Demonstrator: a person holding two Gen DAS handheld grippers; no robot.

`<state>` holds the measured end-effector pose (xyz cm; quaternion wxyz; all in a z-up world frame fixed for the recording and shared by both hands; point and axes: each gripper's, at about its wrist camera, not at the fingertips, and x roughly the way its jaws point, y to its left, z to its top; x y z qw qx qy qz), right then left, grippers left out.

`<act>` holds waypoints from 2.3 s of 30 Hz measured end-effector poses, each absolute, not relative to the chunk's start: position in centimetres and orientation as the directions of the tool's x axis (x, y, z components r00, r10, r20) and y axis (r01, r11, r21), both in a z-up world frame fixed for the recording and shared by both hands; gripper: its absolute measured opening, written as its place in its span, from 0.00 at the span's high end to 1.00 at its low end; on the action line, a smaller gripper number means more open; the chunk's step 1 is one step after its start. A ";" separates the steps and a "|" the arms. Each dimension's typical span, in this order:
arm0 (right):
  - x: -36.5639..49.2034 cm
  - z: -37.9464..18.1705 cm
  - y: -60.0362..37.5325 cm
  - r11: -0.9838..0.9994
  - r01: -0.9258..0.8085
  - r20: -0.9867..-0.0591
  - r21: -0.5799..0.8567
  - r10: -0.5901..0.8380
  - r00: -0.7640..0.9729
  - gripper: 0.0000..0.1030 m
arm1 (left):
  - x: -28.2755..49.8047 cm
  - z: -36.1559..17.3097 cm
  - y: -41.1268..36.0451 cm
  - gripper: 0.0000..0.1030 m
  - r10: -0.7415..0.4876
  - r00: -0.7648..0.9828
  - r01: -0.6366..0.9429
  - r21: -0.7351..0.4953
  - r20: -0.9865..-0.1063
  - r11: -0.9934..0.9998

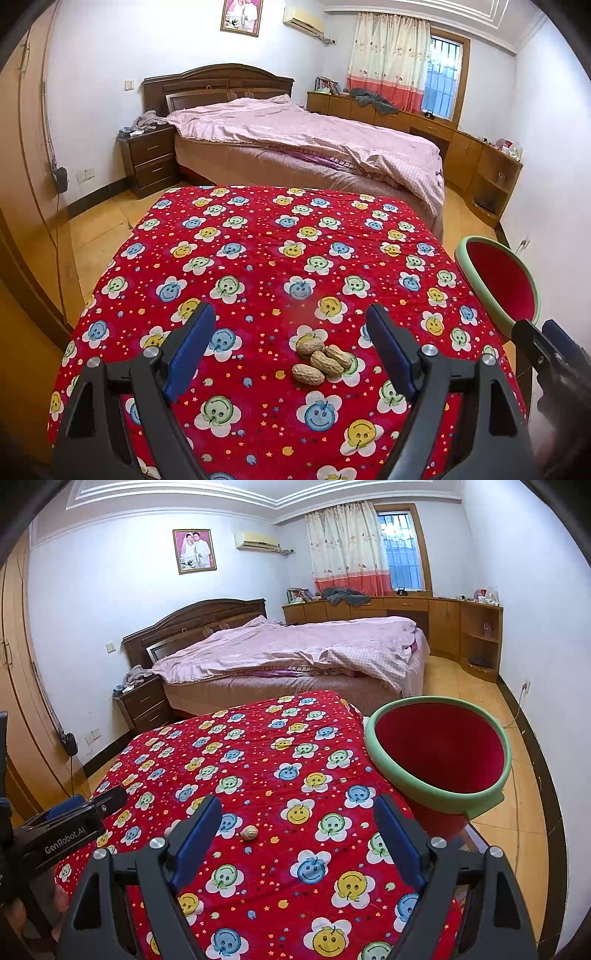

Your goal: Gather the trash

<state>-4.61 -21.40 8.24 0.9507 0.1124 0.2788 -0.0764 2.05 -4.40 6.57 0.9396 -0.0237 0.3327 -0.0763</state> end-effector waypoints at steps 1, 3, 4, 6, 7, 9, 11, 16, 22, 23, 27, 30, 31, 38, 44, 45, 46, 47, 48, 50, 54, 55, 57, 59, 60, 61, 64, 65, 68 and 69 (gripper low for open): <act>-4.6 8.2 -21.4 0.963 0.208 -0.548 0.170 -0.083 0.833 0.17 | 2.1 6.6 -4.4 0.19 -0.159 0.767 0.127 -0.096 -0.622 0.987; -4.6 8.2 -21.4 0.963 0.208 -0.548 0.171 -0.082 0.832 0.17 | 2.1 6.6 -4.4 0.19 -0.158 0.767 0.127 -0.094 -0.621 0.987; -4.6 8.2 -21.4 0.963 0.208 -0.548 0.172 -0.082 0.833 0.17 | 2.1 6.6 -4.4 0.19 -0.157 0.767 0.126 -0.094 -0.622 0.988; -4.6 8.2 -21.4 0.963 0.209 -0.548 0.171 -0.083 0.833 0.17 | 2.1 6.7 -4.4 0.19 -0.156 0.767 0.124 -0.095 -0.622 0.988; -4.6 8.2 -21.4 0.963 0.209 -0.547 0.171 -0.084 0.833 0.17 | 2.1 6.8 -4.4 0.19 -0.157 0.767 0.124 -0.096 -0.622 0.988; -4.6 8.2 -21.4 0.963 0.209 -0.548 0.171 -0.084 0.833 0.17 | 2.1 6.8 -4.4 0.19 -0.156 0.767 0.123 -0.096 -0.622 0.988; -4.6 8.2 -21.4 0.963 0.208 -0.548 0.171 -0.083 0.833 0.17 | 2.1 6.8 -4.4 0.19 -0.156 0.768 0.124 -0.094 -0.622 0.988; -4.6 8.2 -21.4 0.963 0.208 -0.547 0.171 -0.083 0.833 0.17 | 2.1 6.7 -4.3 0.19 -0.156 0.768 0.124 -0.095 -0.622 0.988; -4.6 8.2 -21.4 0.963 0.210 -0.547 0.170 -0.085 0.833 0.17 | 2.1 6.7 -4.3 0.19 -0.156 0.767 0.124 -0.096 -0.622 0.988; -4.6 8.2 -21.4 0.963 0.211 -0.548 0.170 -0.086 0.832 0.17 | 2.1 6.7 -4.3 0.19 -0.156 0.767 0.123 -0.096 -0.622 0.988; -4.6 8.2 -21.4 0.963 0.211 -0.547 0.169 -0.087 0.832 0.17 | 2.1 6.7 -4.3 0.19 -0.157 0.768 0.124 -0.097 -0.621 0.988; -4.6 8.2 -21.4 0.963 0.211 -0.548 0.170 -0.086 0.832 0.17 | 2.1 6.7 -4.3 0.19 -0.155 0.768 0.124 -0.094 -0.621 0.988; -4.6 8.2 -21.4 0.963 0.211 -0.548 0.169 -0.086 0.832 0.17 | 2.1 6.7 -4.2 0.19 -0.157 0.767 0.124 -0.096 -0.622 0.988; -4.6 8.2 -21.4 0.963 0.211 -0.547 0.169 -0.086 0.833 0.17 | 2.1 6.8 -4.2 0.19 -0.157 0.768 0.125 -0.096 -0.621 0.988; -4.6 8.2 -21.4 0.963 0.211 -0.547 0.169 -0.087 0.832 0.17 | 2.1 6.8 -4.2 0.19 -0.157 0.768 0.124 -0.097 -0.621 0.988; -4.6 8.2 -21.4 0.963 0.211 -0.547 0.169 -0.087 0.832 0.17 | 2.1 6.8 -4.2 0.19 -0.158 0.768 0.124 -0.097 -0.621 0.988; -4.6 8.2 -21.4 0.963 0.211 -0.547 0.169 -0.087 0.833 0.17 | 2.1 6.8 -4.2 0.19 -0.157 0.768 0.124 -0.096 -0.621 0.988; -4.6 8.2 -21.4 0.963 0.212 -0.547 0.169 -0.087 0.833 0.17 | 2.1 6.8 -4.3 0.19 -0.157 0.768 0.124 -0.096 -0.621 0.988; -4.6 8.2 -21.4 0.963 0.212 -0.547 0.169 -0.087 0.833 0.17 | 2.1 6.8 -4.3 0.19 -0.156 0.768 0.124 -0.095 -0.621 0.988; -4.6 8.2 -21.3 0.963 0.212 -0.547 0.168 -0.087 0.832 0.17 | 2.2 6.8 -4.3 0.19 -0.156 0.768 0.123 -0.095 -0.622 0.988; -4.6 8.2 -21.4 0.963 0.211 -0.547 0.168 -0.087 0.833 0.17 | 2.1 6.9 -4.3 0.19 -0.157 0.768 0.123 -0.097 -0.621 0.988; -4.6 8.2 -21.3 0.963 0.212 -0.547 0.169 -0.087 0.832 0.17 | 2.1 6.8 -4.2 0.19 -0.157 0.769 0.124 -0.096 -0.620 0.988; -4.6 8.3 -21.3 0.963 0.212 -0.546 0.168 -0.088 0.833 0.17 | 2.1 6.9 -4.2 0.19 -0.156 0.770 0.124 -0.096 -0.619 0.988; -4.6 8.3 -21.4 0.963 0.212 -0.546 0.169 -0.087 0.833 0.17 | 2.1 6.9 -4.2 0.19 -0.157 0.770 0.123 -0.097 -0.619 0.988; -4.6 8.3 -21.4 0.963 0.211 -0.546 0.169 -0.087 0.833 0.17 | 2.1 6.9 -4.2 0.19 -0.158 0.770 0.123 -0.098 -0.619 0.988; -4.6 8.3 -21.4 0.963 0.211 -0.546 0.169 -0.087 0.833 0.17 | 2.1 6.9 -4.2 0.19 -0.158 0.770 0.123 -0.098 -0.619 0.987; -4.7 8.4 -21.4 0.962 0.213 -0.540 0.169 -0.090 0.837 0.17 | 2.1 6.9 -4.2 0.19 -0.157 0.770 0.124 -0.096 -0.618 0.988; -4.7 8.5 -21.5 0.962 0.214 -0.538 0.171 -0.091 0.838 0.17 | 2.1 6.9 -4.2 0.19 -0.157 0.770 0.123 -0.096 -0.619 0.988; -4.7 8.6 -21.5 0.961 0.216 -0.536 0.173 -0.092 0.839 0.17 | 2.1 6.9 -4.2 0.19 -0.158 0.770 0.123 -0.099 -0.618 0.987; -4.7 8.6 -21.5 0.961 0.217 -0.536 0.174 -0.093 0.839 0.17 | 2.1 6.9 -4.2 0.19 -0.157 0.770 0.123 -0.098 -0.619 0.988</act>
